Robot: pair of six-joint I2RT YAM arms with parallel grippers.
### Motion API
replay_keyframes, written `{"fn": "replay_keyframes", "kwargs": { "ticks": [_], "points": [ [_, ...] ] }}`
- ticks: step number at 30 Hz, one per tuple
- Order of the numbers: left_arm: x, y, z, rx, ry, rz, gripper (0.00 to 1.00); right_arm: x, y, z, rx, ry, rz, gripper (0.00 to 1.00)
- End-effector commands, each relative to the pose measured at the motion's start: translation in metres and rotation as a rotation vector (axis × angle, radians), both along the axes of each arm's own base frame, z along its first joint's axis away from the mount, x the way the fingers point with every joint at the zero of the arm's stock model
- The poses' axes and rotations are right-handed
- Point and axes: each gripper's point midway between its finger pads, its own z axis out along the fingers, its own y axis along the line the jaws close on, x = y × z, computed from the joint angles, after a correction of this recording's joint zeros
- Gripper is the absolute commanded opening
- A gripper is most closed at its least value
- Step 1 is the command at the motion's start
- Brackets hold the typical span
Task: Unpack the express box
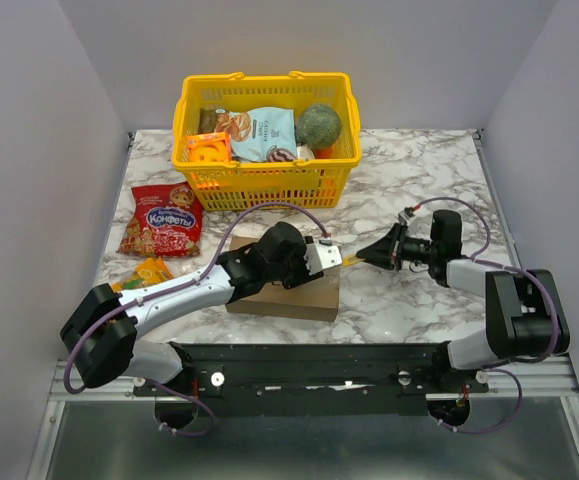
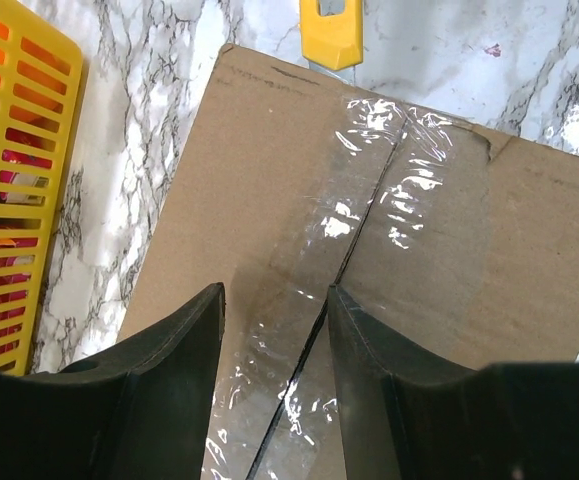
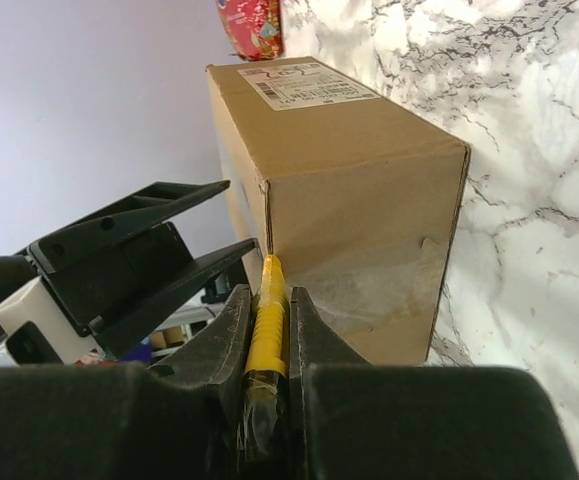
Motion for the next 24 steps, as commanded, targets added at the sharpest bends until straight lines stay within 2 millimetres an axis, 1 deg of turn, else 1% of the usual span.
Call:
{"fn": "replay_keyframes", "kwargs": {
  "ticks": [1, 3, 7, 10, 11, 12, 13, 14, 17, 19, 24],
  "points": [
    [0.009, 0.001, -0.004, 0.012, -0.018, 0.051, 0.54, -0.016, -0.001, -0.005, -0.061, 0.036, 0.042, 0.00],
    [0.010, 0.001, -0.004, 0.010, -0.024, 0.056, 0.54, -0.017, -0.001, -0.002, -0.062, 0.036, 0.045, 0.00],
    [0.011, -0.001, -0.001, 0.000, -0.033, 0.051, 0.53, -0.015, -0.001, -0.005, -0.067, 0.037, 0.056, 0.00],
    [0.001, -0.006, 0.001, -0.008, -0.025, -0.028, 0.53, -0.005, 0.001, -0.006, -0.069, 0.005, 0.049, 0.00],
    [-0.004, -0.005, 0.001, -0.005, -0.020, -0.052, 0.53, 0.001, 0.002, -0.006, -0.067, -0.012, 0.050, 0.00],
    [-0.005, -0.005, 0.001, -0.001, -0.029, -0.073, 0.53, 0.003, 0.005, -0.008, -0.060, 0.002, 0.060, 0.00],
    [-0.008, -0.006, 0.001, -0.003, -0.027, -0.090, 0.53, 0.010, 0.007, -0.002, -0.053, -0.014, 0.063, 0.00],
    [-0.008, -0.005, -0.001, 0.005, -0.027, -0.096, 0.53, 0.013, 0.009, 0.000, -0.049, -0.020, 0.070, 0.00],
    [-0.004, -0.007, -0.003, 0.023, -0.033, -0.089, 0.53, 0.017, 0.018, 0.009, -0.038, -0.033, 0.091, 0.00],
    [0.000, -0.009, -0.003, 0.026, -0.046, -0.087, 0.53, 0.015, 0.023, 0.012, -0.040, -0.041, 0.104, 0.00],
    [0.013, -0.019, -0.002, 0.020, -0.066, -0.066, 0.52, 0.012, 0.025, 0.009, -0.042, -0.034, 0.122, 0.00]
  ]
}}
